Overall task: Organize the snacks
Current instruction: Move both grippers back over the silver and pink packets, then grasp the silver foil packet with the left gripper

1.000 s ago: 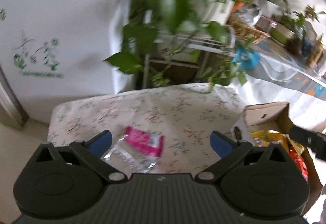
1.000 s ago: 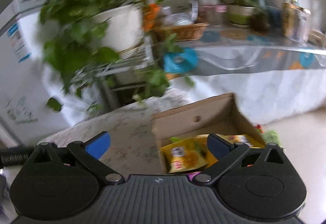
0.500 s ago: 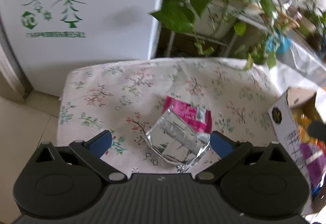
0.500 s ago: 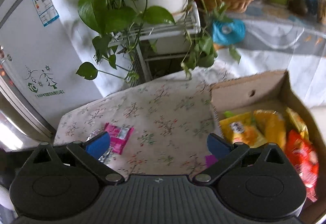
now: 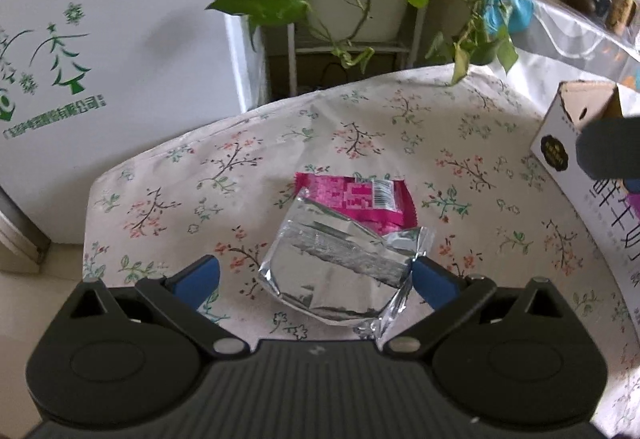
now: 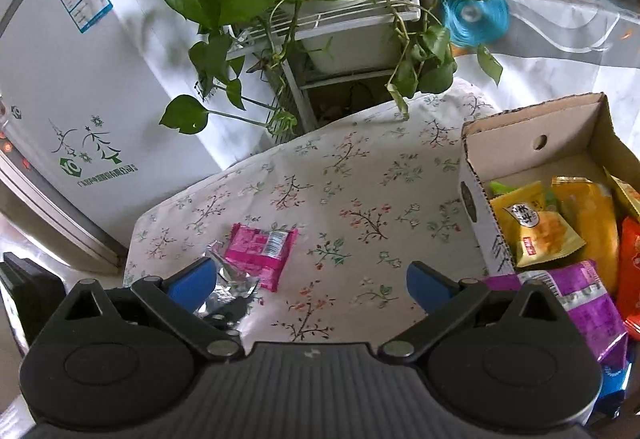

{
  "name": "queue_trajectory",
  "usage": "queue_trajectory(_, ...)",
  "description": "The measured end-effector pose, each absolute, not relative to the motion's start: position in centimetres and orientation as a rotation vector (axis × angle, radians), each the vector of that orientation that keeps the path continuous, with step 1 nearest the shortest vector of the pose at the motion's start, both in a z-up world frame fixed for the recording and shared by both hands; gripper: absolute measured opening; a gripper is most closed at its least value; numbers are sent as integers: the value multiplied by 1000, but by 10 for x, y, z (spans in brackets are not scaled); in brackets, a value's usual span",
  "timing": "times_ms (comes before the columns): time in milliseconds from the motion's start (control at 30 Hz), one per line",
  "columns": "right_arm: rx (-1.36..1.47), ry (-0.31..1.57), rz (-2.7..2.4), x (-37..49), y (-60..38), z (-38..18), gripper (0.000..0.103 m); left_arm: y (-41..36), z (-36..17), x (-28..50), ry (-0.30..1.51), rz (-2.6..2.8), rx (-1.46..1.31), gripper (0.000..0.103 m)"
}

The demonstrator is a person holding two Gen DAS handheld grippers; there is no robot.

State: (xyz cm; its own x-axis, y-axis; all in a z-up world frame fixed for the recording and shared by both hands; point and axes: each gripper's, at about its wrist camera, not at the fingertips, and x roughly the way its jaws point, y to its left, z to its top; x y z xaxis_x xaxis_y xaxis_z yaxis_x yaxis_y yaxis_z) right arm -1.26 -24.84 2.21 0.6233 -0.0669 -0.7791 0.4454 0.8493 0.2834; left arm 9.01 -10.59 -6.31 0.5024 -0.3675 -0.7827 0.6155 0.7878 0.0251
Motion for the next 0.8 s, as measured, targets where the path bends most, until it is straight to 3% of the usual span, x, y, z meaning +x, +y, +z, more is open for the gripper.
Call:
queue_trajectory(400, 535, 864, -305, 0, -245, 15, 103, -115, -79, 103, 860, -595, 275, 102)
queue_trajectory(467, 537, 867, -304, 2, -244, 14, 103, -115, -80, 102, 861, -597, 265, 99)
queue_trajectory(567, 529, 869, -305, 5, -243, 13, 103, -111, -81, 101, 885, -620, 222, 84)
queue_trajectory(800, 515, 879, -318, 17, -244, 2, 103, -87, -76, 101, 917, -590, 186, 82)
